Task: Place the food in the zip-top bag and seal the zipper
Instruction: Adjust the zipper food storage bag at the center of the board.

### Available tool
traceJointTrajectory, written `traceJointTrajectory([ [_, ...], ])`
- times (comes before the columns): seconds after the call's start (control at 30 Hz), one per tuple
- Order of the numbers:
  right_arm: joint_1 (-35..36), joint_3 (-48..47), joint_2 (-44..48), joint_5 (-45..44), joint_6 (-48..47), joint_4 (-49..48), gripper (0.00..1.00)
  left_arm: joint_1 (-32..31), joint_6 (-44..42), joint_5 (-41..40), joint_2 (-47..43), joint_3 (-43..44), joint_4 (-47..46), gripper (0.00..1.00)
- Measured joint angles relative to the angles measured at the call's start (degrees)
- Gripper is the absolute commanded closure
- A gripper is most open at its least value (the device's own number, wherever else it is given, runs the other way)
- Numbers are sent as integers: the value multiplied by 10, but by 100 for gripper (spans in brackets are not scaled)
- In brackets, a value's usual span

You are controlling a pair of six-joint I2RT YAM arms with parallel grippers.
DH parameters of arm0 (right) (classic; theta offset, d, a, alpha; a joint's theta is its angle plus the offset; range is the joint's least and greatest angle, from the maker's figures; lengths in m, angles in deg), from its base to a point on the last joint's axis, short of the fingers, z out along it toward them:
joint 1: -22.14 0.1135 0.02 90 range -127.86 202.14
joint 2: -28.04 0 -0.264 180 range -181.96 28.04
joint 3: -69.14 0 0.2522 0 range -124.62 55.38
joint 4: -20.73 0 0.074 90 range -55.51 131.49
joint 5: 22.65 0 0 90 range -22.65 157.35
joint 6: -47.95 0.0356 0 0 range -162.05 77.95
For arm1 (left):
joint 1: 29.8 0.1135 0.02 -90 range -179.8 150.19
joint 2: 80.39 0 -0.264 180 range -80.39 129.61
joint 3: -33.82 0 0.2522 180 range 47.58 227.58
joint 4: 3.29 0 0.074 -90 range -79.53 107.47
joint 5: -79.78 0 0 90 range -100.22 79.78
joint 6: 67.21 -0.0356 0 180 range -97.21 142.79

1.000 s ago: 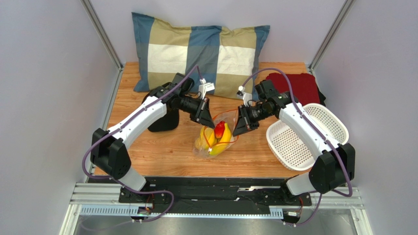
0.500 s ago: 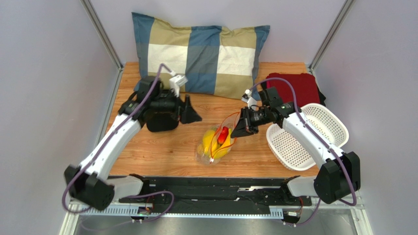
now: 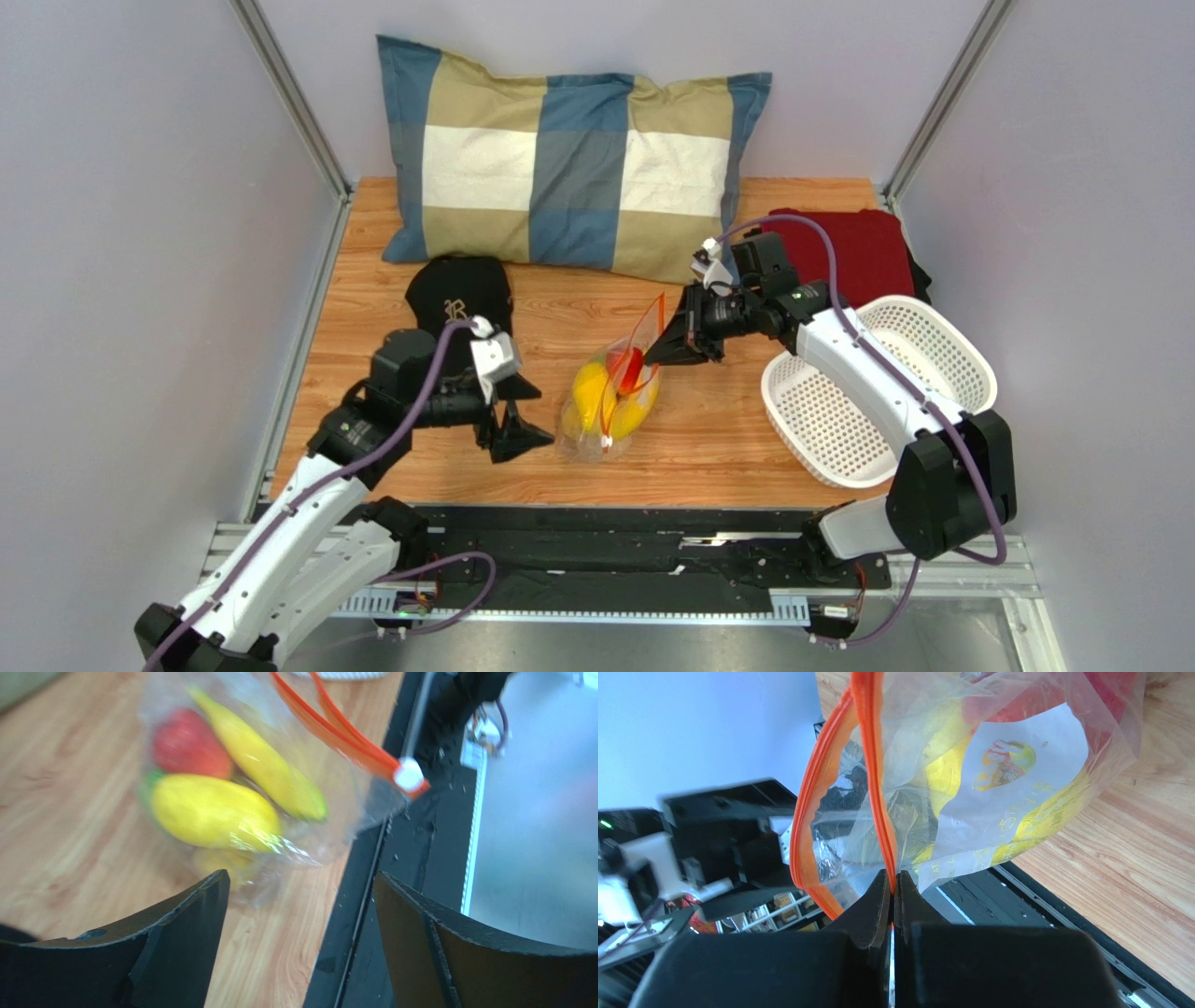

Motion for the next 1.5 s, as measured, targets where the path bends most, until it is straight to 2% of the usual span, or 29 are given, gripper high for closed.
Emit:
traceJointTrajectory([
  [0.23,-2,-17,-26,-8,25,-12,100,-183,-15,-128,-24,-81,-81,17],
  [0.37,-3,-23,-30,-8,31,-16,100,-267,-6,-246,-14,-97,-150,15],
  [0.53,-3,-25,-31,-8,38,-18,100,-409,-18,-421,16,-113,-228,18],
  [0.63,-3,-25,-31,-8,42,-18,100,-433,-20,-505,52,-113,-258,30],
  [0.67,-3,-25,-31,-8,44,-18,100,-436,-22,-532,64,-113,-264,42],
  [0.7,-3,-25,-31,-8,46,-19,100,-438,-24,-559,77,-113,-271,50],
  [0.73,-3,-25,-31,-8,47,-19,100,-439,-23,-574,85,-113,-275,64],
  [0.8,-3,-25,-31,-8,50,-20,100,-439,-26,-611,101,-110,-280,75],
  [0.87,-5,-25,-31,-8,49,-20,100,-439,-31,-642,110,-107,-278,90],
  [0.9,-7,-25,-31,-8,48,-19,98,-438,-30,-650,107,-107,-276,96],
  [0.93,-10,-25,-31,-8,47,-19,81,-438,-32,-655,98,-107,-273,100],
  [1.07,-31,-25,-31,-5,20,-15,60,-409,-33,-618,28,-104,-247,100],
  [1.1,-38,-25,-31,-3,8,-12,53,-396,-32,-600,12,-100,-235,100],
  [1.13,-47,-28,-31,-1,-7,-5,37,-382,-33,-574,-5,-96,-227,100],
  [1.17,-54,-30,-30,2,-20,0,32,-372,-34,-558,-18,-94,-221,100],
  [1.3,-80,-60,-28,29,-104,36,18,-349,-36,-469,-67,-90,-186,100],
  [1.33,-85,-71,-24,35,-138,45,9,-344,-36,-449,-74,-88,-176,100],
  [1.43,-91,-94,15,42,-258,66,0,-316,-30,-372,-80,-83,-156,100],
  [1.5,-85,-96,63,44,-345,67,0,-293,-28,-325,-80,-80,-145,100],
])
